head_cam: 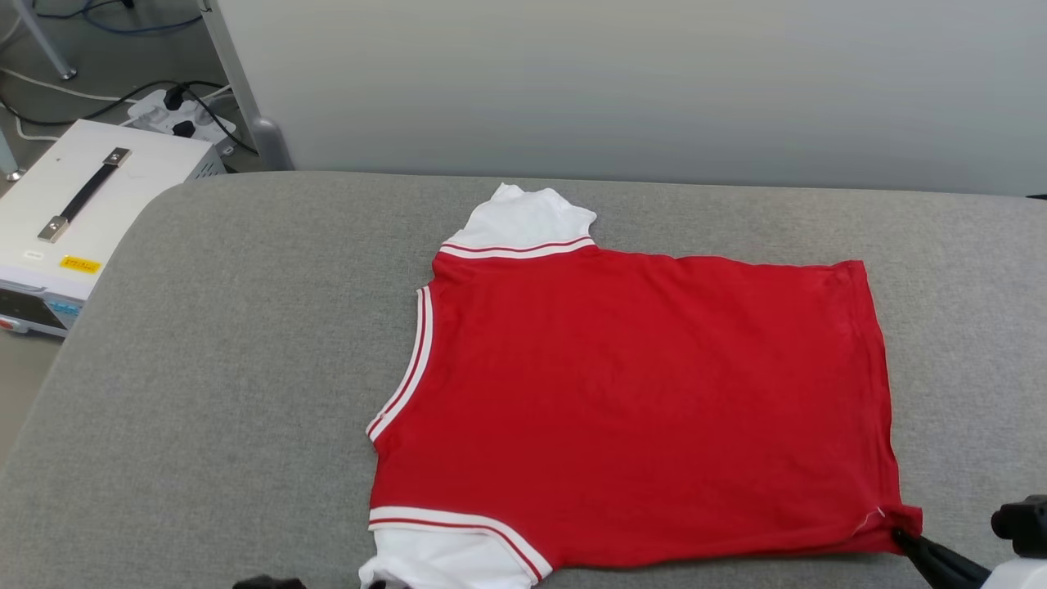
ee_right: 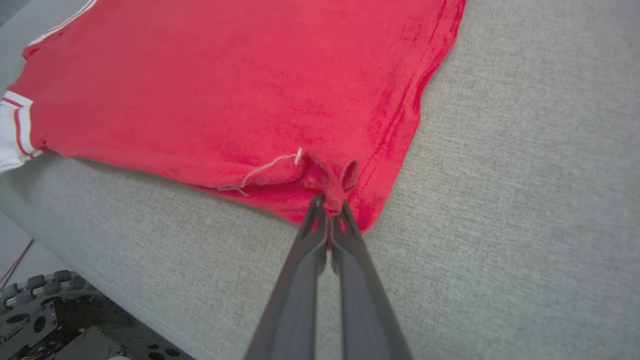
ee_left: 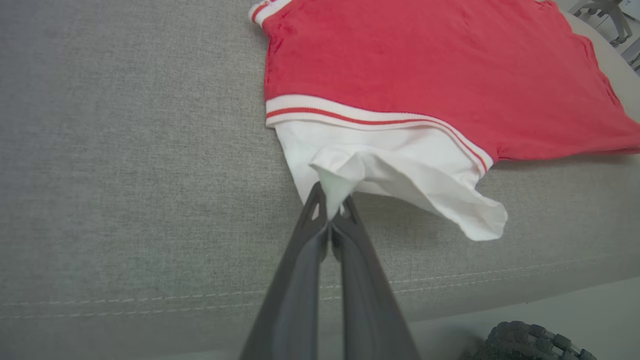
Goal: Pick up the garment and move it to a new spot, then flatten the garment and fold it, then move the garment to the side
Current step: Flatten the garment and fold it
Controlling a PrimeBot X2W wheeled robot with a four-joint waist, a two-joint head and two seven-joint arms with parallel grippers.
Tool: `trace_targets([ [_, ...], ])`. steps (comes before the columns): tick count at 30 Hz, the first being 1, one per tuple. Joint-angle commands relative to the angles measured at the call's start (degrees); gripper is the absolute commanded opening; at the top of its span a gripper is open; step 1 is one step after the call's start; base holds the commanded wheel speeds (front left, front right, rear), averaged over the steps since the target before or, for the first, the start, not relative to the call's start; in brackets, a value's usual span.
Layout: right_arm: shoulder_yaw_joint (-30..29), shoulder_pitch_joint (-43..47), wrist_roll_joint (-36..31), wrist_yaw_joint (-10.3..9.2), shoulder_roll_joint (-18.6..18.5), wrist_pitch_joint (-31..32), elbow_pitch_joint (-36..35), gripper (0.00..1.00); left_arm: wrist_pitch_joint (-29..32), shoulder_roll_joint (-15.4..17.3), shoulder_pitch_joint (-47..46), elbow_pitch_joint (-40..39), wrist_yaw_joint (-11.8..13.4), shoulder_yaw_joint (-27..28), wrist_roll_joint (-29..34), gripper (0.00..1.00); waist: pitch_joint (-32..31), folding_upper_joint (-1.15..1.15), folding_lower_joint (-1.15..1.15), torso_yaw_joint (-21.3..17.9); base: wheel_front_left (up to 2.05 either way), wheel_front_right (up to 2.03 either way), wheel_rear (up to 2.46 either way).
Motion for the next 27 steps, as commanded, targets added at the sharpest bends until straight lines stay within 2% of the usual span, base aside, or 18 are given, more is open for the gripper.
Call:
trace_targets([
  [1,-1.6,0.2,-1.0,-0.04,0.4,0.6,-0.9,0.0,-0.5,0.4,-3.2,0.2,-0.5,0.3,1.3,0.0,0.6,0.0,0.01,0.0,0.0,0.0,0.0],
  [8,-9.5,-2.5,-4.5,-0.04,3.9,4.0,-3.5,0.0,0.3,-0.9,-18.8,6.0,-4.7,0.8,4.7,0.0,3.8,0.0,0.01,-1.4,0.0,0.0,0.0],
  [14,-12.7,-6.5,-5.9,-0.04,5.9,6.9,-4.8,0.0,1.0,-1.9,-29.8,12.2,-8.8,1.5,5.4,0.0,7.9,0.0,0.01,-3.0,0.0,0.0,0.0],
  [20,-13.8,-11.9,-6.3,-0.04,7.1,9.3,-3.3,0.0,1.5,-4.2,-39.4,20.3,-12.0,0.8,6.5,0.0,12.1,0.0,0.01,-4.2,0.0,0.0,0.0],
  [27,-10.7,-19.9,-6.5,-0.04,8.3,12.2,0.6,0.0,2.1,-6.4,-46.3,31.2,-14.5,-2.2,7.2,0.0,15.5,0.0,0.01,-5.4,0.0,0.0,0.0],
])
